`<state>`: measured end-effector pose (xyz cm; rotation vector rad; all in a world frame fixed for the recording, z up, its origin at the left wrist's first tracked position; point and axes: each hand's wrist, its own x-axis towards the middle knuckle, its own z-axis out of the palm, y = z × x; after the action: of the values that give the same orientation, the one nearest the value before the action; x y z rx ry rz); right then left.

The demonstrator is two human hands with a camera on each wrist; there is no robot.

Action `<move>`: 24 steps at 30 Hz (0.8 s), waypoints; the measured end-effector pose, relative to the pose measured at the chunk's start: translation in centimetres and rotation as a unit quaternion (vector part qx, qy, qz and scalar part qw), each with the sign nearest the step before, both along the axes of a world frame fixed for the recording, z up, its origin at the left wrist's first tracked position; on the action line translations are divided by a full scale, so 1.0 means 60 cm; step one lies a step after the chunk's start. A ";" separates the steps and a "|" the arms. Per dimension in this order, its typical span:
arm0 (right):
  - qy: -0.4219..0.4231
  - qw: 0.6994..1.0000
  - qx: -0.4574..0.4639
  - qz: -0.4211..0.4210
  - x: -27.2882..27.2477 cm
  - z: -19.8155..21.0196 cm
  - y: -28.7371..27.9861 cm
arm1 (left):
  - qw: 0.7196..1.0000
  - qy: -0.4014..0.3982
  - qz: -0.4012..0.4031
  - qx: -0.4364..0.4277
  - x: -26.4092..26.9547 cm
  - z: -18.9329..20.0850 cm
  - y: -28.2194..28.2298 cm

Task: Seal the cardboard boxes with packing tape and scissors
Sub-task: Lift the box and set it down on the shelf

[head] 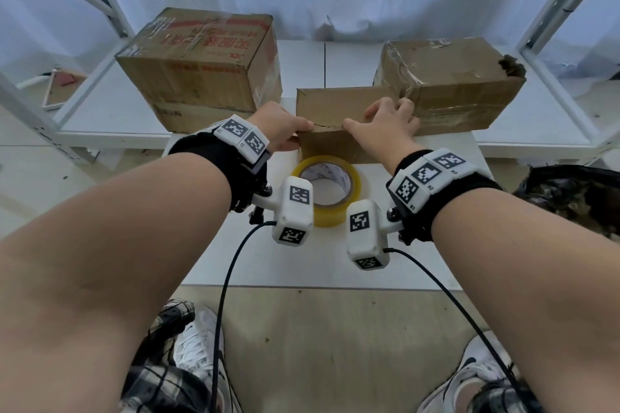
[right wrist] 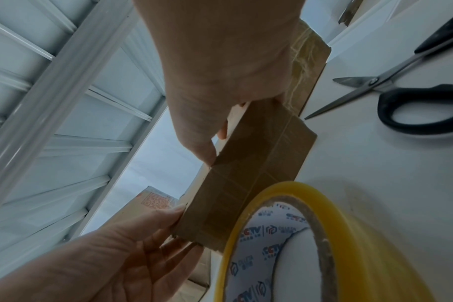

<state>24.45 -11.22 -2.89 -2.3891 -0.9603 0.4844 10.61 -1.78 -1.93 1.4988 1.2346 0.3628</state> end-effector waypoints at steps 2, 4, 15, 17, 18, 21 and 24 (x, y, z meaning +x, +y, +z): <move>0.007 1.000 0.002 -0.005 0.003 -0.002 0.000 | 1.000 0.000 0.004 -0.003 0.003 0.001 0.001; 0.012 1.000 0.001 -0.008 0.005 -0.002 0.001 | 1.000 0.002 0.008 -0.001 0.005 0.001 0.001; 0.002 1.000 -0.026 0.003 0.001 0.002 0.006 | 0.999 0.031 0.020 0.032 0.009 0.004 -0.010; 0.000 1.000 -0.030 0.006 -0.002 -0.001 0.005 | 0.999 0.030 0.018 0.034 0.009 0.003 -0.009; 0.001 0.999 -0.031 0.006 -0.004 -0.001 0.005 | 0.999 0.029 0.016 0.034 0.009 0.003 -0.009; 0.002 0.999 -0.034 -0.006 -0.008 0.000 0.009 | 0.999 0.027 0.014 0.037 0.010 0.002 -0.008; 0.006 0.999 -0.035 -0.013 -0.009 0.001 0.015 | 0.999 0.019 0.015 0.040 0.009 -0.001 -0.008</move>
<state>23.90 -10.29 -2.82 -2.4550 -0.9200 0.5286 11.14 -2.24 -1.99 1.5632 1.2873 0.4108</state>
